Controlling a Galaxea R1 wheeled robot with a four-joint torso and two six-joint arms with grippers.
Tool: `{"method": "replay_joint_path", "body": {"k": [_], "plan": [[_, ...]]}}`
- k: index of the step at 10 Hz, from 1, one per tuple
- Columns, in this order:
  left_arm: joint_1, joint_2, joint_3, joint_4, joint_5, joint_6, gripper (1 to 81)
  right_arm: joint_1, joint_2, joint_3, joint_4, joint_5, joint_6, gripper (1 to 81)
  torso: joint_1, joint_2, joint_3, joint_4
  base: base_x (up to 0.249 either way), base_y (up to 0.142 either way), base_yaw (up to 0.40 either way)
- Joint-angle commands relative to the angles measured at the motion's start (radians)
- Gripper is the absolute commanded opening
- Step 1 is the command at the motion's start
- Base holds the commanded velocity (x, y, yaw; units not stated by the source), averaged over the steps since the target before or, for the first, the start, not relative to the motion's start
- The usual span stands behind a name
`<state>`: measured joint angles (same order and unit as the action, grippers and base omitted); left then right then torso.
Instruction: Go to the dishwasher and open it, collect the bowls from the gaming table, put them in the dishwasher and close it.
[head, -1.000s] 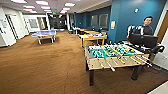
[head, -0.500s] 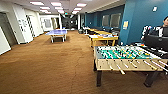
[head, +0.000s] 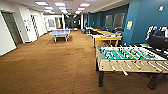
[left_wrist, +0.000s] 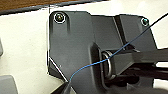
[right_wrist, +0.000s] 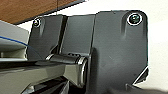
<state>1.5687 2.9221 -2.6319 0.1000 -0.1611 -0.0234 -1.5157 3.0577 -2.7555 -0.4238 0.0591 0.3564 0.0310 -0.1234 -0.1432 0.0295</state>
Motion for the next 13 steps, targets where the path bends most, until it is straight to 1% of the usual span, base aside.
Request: {"method": "replay_joint_path", "body": {"k": [1,3,5,7,13], "plan": [[-0.035,-0.013,-0.002,-0.031,0.044,0.0,81.1,0.044,-0.004,0.002,-0.01,-0.044,-0.005,81.1,0.0,0.0,0.0,0.0,0.0,0.0,0.0],[-0.035,-0.012,-0.002,-0.043,0.044,-0.001,81.1,0.044,-0.006,0.004,-0.01,-0.044,-0.005,81.1,0.0,0.0,0.0,0.0,0.0,0.0,0.0],[-0.035,-0.012,-0.002,-0.079,0.046,0.0,81.1,0.044,-0.004,0.004,-0.009,-0.044,-0.005,81.1,0.0,0.0,0.0,0.0,0.0,0.0,0.0],[-0.041,-0.012,-0.002,-0.077,0.055,0.002,81.1,0.044,-0.003,0.004,-0.009,-0.044,-0.005,81.1,0.0,0.0,0.0,0.0,0.0,0.0,0.0],[-0.037,-0.009,-0.002,-0.079,0.057,0.0,81.1,0.025,0.0,0.007,-0.012,-0.044,-0.008,81.1,0.0,0.0,0.0,0.0,0.0,0.0,0.0]]}}
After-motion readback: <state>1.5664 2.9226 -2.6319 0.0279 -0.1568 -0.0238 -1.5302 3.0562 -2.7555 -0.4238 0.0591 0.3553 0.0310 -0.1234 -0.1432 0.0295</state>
